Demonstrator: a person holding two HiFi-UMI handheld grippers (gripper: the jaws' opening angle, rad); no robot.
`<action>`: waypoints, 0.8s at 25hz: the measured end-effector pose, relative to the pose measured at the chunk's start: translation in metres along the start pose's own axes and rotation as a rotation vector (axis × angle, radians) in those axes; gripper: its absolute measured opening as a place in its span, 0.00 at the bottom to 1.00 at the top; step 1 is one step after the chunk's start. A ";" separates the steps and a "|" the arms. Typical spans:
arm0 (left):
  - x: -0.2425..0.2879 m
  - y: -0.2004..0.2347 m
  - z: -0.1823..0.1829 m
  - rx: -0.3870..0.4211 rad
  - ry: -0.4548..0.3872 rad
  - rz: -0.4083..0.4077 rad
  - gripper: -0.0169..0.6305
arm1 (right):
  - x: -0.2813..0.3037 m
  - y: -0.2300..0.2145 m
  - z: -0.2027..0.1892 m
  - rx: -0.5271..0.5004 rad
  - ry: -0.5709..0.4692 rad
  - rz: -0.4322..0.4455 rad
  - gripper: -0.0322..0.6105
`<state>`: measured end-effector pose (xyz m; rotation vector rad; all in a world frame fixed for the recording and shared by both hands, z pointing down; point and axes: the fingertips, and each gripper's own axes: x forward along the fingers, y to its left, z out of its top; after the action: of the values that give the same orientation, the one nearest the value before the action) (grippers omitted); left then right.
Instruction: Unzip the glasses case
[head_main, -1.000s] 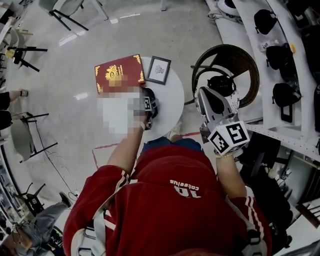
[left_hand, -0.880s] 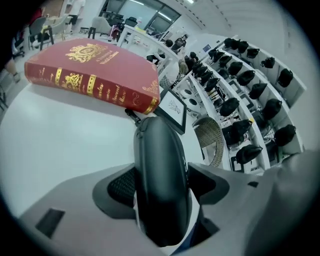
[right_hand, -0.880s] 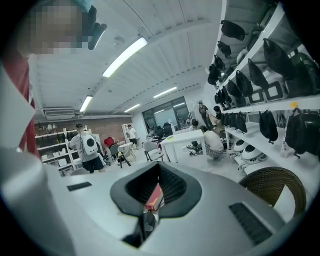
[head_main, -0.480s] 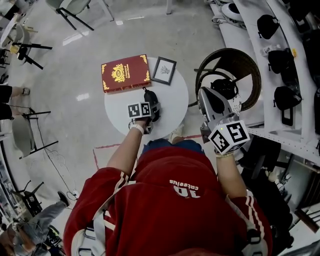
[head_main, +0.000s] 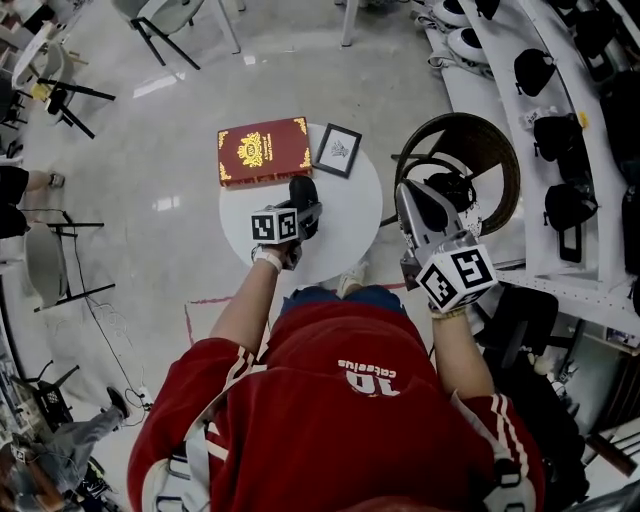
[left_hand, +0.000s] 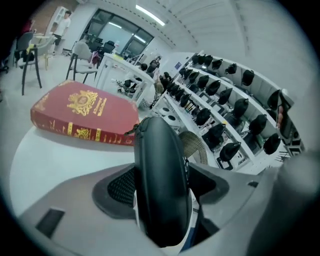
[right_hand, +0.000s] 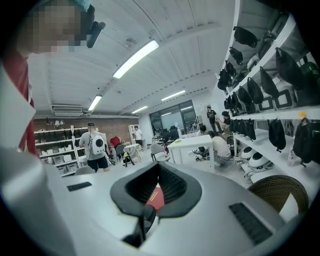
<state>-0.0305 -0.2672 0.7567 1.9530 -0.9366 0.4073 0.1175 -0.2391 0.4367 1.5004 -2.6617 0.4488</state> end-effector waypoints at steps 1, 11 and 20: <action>-0.007 -0.005 0.008 0.024 -0.031 -0.021 0.51 | -0.001 0.004 0.002 -0.004 -0.005 0.001 0.07; -0.080 -0.053 0.066 0.219 -0.257 -0.097 0.51 | -0.014 0.042 0.017 -0.053 -0.053 0.021 0.07; -0.168 -0.097 0.109 0.251 -0.444 -0.198 0.51 | -0.030 0.075 0.036 -0.085 -0.125 0.040 0.07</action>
<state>-0.0772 -0.2535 0.5392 2.3990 -0.9877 -0.0317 0.0730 -0.1877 0.3802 1.5006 -2.7706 0.2480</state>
